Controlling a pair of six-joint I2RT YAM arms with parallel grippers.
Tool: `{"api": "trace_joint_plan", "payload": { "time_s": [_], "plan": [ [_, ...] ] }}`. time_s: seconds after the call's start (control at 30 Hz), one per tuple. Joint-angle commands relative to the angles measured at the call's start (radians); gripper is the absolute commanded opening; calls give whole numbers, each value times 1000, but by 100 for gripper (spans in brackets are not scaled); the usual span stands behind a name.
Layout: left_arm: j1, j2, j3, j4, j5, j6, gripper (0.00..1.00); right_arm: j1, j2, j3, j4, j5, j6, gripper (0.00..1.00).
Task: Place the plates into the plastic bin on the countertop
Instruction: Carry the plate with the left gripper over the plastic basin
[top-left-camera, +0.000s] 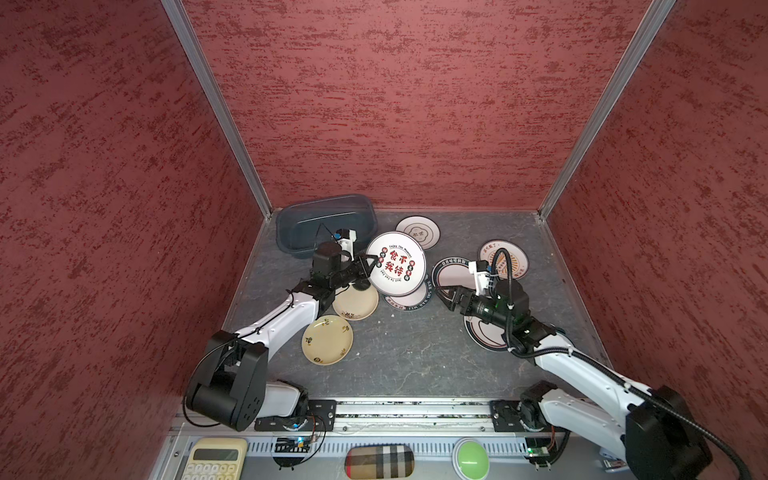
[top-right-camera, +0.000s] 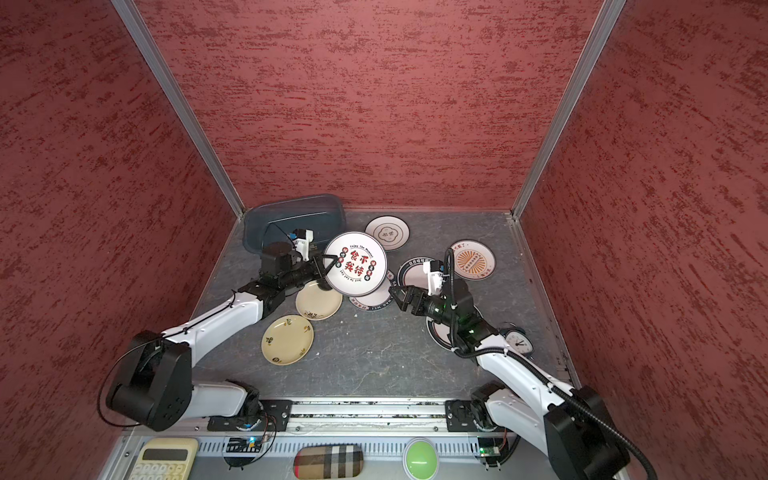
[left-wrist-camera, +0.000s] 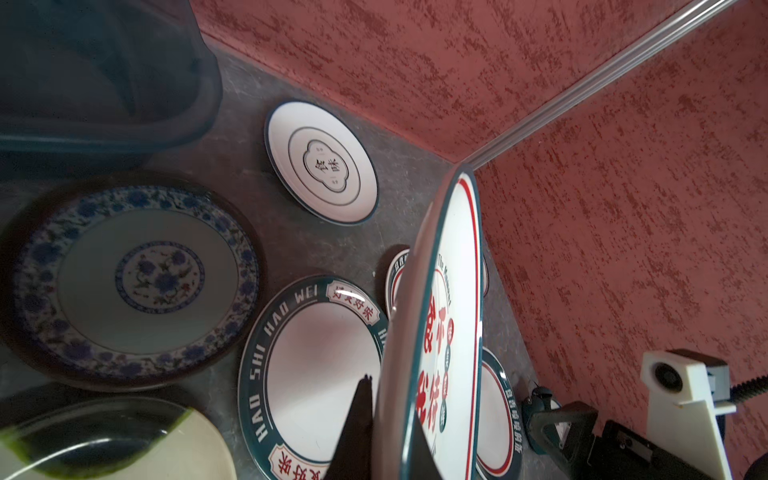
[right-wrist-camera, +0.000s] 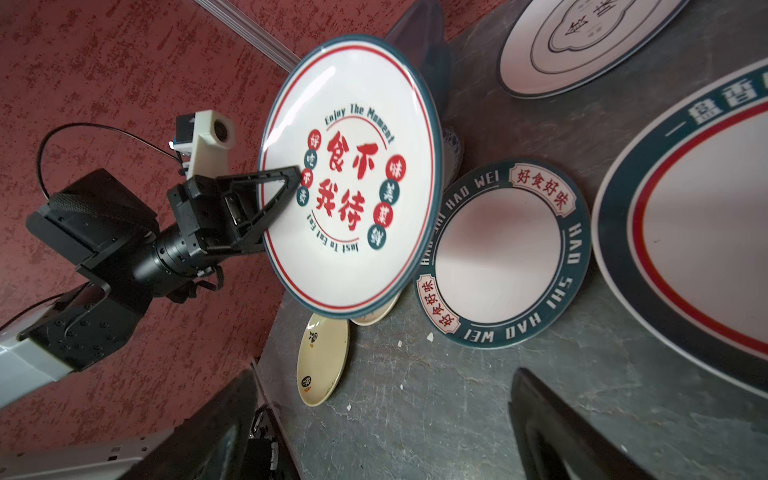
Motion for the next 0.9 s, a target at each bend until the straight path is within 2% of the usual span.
{"api": "trace_joint_plan", "payload": {
  "time_s": [0.0, 0.27, 0.37, 0.43, 0.6, 0.77, 0.87],
  "plan": [
    [29, 12, 58, 54, -68, -15, 0, 0, -14, 17, 1, -24, -28, 96],
    [129, 57, 205, -78, -315, 65, 0, 0, -25, 32, -27, -18, -62, 97],
    [158, 73, 282, -184, -492, 140, 0, -1, -33, 30, -32, -14, -71, 97],
    [189, 87, 306, -193, -546, 165, 0, -1, -41, 31, -30, -15, -68, 97],
    [294, 156, 384, -222, -505, 127, 0, -1, -50, 24, 5, -30, -44, 97],
    [354, 258, 461, -271, -463, 98, 0, -4, -60, 13, -15, -16, -54, 98],
    [377, 323, 506, -293, -450, 133, 0, -4, -68, 4, -13, -3, -38, 97]
  ]
}}
